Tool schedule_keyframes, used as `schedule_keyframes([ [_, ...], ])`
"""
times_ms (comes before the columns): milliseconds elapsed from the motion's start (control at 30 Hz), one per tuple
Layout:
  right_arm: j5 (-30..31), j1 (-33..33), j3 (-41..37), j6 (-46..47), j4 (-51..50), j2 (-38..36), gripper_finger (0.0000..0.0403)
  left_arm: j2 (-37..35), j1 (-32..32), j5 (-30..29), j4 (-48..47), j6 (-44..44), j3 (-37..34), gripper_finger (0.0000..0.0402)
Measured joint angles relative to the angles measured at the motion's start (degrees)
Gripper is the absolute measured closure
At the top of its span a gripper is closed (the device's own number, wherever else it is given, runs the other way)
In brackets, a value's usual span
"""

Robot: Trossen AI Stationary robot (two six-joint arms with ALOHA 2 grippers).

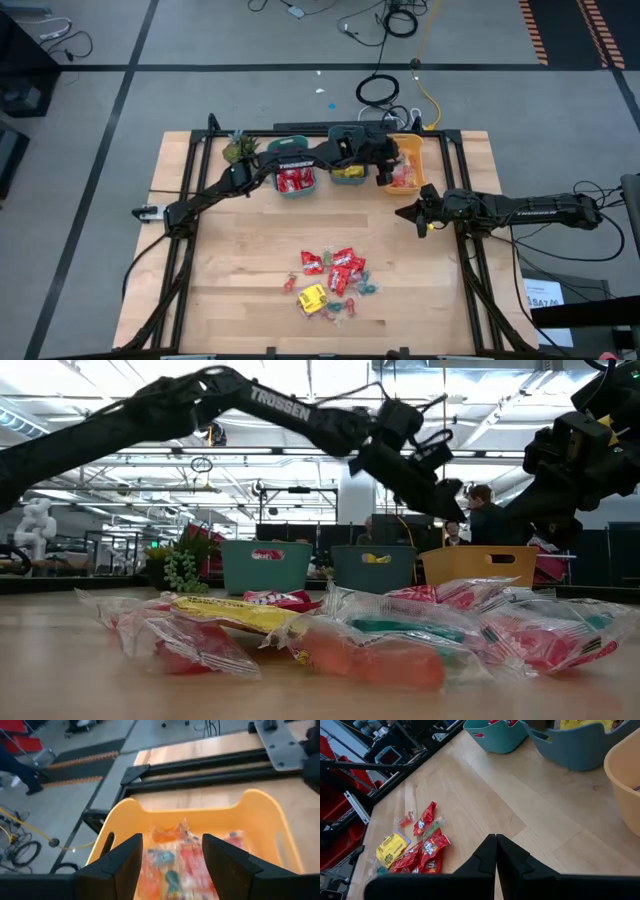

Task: Sort candy
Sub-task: Put the orange gummy candy into the yellow bin

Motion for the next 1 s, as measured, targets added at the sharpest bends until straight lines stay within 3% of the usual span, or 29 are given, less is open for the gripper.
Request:
schedule_keyframes([
  [67,0.02,0.01,0.0,0.04,0.01,-0.01,0.0401,-1.83,-0.11,-0.08,-3.51,-0.23,0.0,0.0185],
  [167,0.0,0.0,0.0,-0.03,-0.01,-0.01,0.0401,-5.17,-0.07,-1.73,-8.89,-7.93,0.09,0.0185],
  [367,0.0,0.02,0.0,-0.15,-0.01,-0.01,0.0401,-10.85,1.27,1.15,-21.88,-17.04,0.07,0.0185],
  [600,0.0,0.02,0.0,-0.15,0.0,-0.01,0.0401,-14.74,-3.66,-16.08,-37.18,-21.35,-0.05,0.0197],
  [1000,-0.03,0.02,0.0,-0.17,-0.42,-0.02,0.0401,-15.63,-21.58,-39.88,-51.86,-37.56,-0.87,0.0199],
])
